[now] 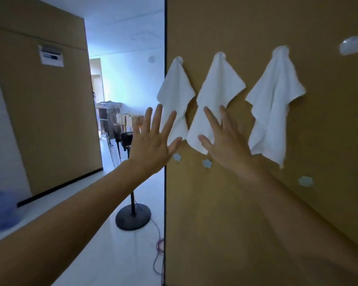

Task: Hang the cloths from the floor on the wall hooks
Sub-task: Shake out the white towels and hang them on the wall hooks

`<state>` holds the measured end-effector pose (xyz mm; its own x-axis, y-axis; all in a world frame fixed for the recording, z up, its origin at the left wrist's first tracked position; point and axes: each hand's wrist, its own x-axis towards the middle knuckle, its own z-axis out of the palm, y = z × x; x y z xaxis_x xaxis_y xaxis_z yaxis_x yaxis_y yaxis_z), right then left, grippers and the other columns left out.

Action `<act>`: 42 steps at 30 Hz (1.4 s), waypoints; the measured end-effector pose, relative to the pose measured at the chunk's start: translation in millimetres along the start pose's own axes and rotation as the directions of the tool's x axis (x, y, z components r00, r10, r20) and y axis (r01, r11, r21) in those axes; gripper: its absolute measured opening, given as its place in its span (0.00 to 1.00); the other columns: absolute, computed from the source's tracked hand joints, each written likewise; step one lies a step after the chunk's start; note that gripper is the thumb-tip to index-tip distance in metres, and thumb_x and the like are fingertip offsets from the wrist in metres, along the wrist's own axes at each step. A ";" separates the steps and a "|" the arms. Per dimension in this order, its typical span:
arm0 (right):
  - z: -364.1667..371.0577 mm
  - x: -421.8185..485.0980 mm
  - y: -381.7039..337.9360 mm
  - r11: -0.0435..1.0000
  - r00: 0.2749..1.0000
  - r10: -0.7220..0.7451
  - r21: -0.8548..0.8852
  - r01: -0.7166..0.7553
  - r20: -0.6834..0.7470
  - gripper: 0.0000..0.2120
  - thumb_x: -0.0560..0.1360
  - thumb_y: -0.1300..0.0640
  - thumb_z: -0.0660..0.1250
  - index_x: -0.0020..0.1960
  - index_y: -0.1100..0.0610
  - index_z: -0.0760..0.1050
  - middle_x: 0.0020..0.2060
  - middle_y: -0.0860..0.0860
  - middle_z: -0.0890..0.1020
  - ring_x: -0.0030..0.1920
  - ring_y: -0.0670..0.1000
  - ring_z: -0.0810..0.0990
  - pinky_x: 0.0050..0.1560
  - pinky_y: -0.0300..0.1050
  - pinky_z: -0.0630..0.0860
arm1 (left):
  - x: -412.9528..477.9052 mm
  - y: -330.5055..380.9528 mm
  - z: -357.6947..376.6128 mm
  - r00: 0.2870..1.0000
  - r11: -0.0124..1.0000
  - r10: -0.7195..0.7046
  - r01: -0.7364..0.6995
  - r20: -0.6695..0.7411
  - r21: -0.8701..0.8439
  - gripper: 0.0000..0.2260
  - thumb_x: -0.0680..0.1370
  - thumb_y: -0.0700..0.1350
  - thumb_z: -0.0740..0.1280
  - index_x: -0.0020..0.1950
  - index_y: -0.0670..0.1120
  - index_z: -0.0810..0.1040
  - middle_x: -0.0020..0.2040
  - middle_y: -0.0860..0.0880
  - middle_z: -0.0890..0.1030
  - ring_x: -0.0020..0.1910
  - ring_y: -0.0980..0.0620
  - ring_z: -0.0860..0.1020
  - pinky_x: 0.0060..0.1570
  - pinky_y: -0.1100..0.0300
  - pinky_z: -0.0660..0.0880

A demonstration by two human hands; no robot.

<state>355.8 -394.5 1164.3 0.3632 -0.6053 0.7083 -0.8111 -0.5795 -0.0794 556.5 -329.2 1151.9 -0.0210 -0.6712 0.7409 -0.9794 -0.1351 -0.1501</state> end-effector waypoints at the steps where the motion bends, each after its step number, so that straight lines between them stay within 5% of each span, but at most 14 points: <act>1: 10.3 2.0 -21.1 1.000 1.000 -0.023 0.010 0.023 0.017 0.34 0.79 0.37 0.53 0.78 0.40 0.40 0.79 0.53 0.46 0.78 0.56 0.46 0.74 0.64 0.54 | -10.6 -20.0 -3.6 1.000 0.999 -0.026 0.025 0.013 0.024 0.33 0.78 0.66 0.39 0.79 0.53 0.50 0.80 0.43 0.50 0.78 0.39 0.50 0.72 0.36 0.54; 9: 85.3 17.0 -237.0 0.970 0.970 -0.218 0.134 0.204 0.106 0.34 0.80 0.37 0.51 0.78 0.41 0.38 0.79 0.52 0.42 0.79 0.55 0.41 0.74 0.64 0.43 | -122.2 -217.8 -40.0 0.977 0.952 -0.190 0.159 0.100 0.261 0.32 0.79 0.66 0.38 0.79 0.52 0.46 0.79 0.42 0.48 0.77 0.39 0.51 0.71 0.36 0.55; 17: 167.4 5.6 -466.4 0.883 0.921 -0.365 0.363 0.298 0.134 0.32 0.81 0.40 0.55 0.79 0.43 0.43 0.78 0.55 0.48 0.78 0.55 0.45 0.73 0.68 0.45 | -250.2 -417.8 -74.5 0.902 0.851 -0.400 0.298 0.164 0.433 0.31 0.80 0.63 0.47 0.80 0.51 0.45 0.79 0.42 0.47 0.77 0.39 0.49 0.71 0.36 0.54; 22: 210.2 -5.0 -580.9 0.806 0.869 -0.470 0.477 0.351 0.154 0.33 0.80 0.41 0.57 0.79 0.41 0.44 0.79 0.55 0.47 0.78 0.55 0.44 0.73 0.65 0.46 | -315.8 -499.4 -89.0 0.820 0.782 -0.523 0.354 0.233 0.513 0.33 0.76 0.64 0.38 0.79 0.52 0.40 0.79 0.43 0.42 0.78 0.40 0.44 0.72 0.38 0.51; 26: 250.1 -11.3 -658.6 0.742 0.808 -0.568 0.520 0.423 0.154 0.33 0.80 0.40 0.57 0.79 0.43 0.45 0.79 0.55 0.48 0.78 0.57 0.46 0.73 0.68 0.50 | -360.0 -553.1 -85.0 0.776 0.721 -0.596 0.403 0.208 0.563 0.33 0.78 0.64 0.38 0.79 0.51 0.47 0.79 0.42 0.50 0.77 0.38 0.51 0.69 0.36 0.57; 33: 336.9 1.7 -782.8 0.595 0.689 -0.718 0.605 0.529 0.104 0.33 0.78 0.35 0.50 0.79 0.43 0.45 0.79 0.54 0.50 0.78 0.57 0.49 0.71 0.69 0.50 | -414.4 -658.5 -53.4 0.624 0.569 -0.755 0.470 0.201 0.675 0.32 0.78 0.64 0.44 0.79 0.49 0.56 0.78 0.41 0.58 0.75 0.37 0.59 0.66 0.35 0.62; 39: 419.2 37.9 -882.8 0.460 0.571 -0.818 0.682 0.569 0.075 0.33 0.80 0.37 0.52 0.79 0.43 0.42 0.79 0.54 0.46 0.79 0.56 0.44 0.73 0.68 0.45 | -431.4 -746.8 -19.1 0.479 0.424 -0.862 0.499 0.168 0.756 0.33 0.77 0.66 0.34 0.79 0.52 0.40 0.80 0.44 0.43 0.78 0.42 0.42 0.73 0.40 0.45; 42: 455.3 52.3 -921.9 0.398 0.492 -0.868 0.692 0.602 0.072 0.35 0.80 0.37 0.52 0.78 0.43 0.37 0.79 0.53 0.43 0.78 0.55 0.40 0.73 0.67 0.42 | -439.1 -784.3 -2.3 0.408 0.357 -0.900 0.496 0.151 0.792 0.33 0.78 0.66 0.36 0.79 0.52 0.41 0.80 0.44 0.43 0.78 0.42 0.42 0.73 0.41 0.43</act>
<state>1331.2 -140.4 955.2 0.9153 0.1664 0.3669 0.2131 -0.9729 -0.0903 1333.3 73.2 945.8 0.9036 -0.2623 0.3387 -0.2014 -0.9579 -0.2045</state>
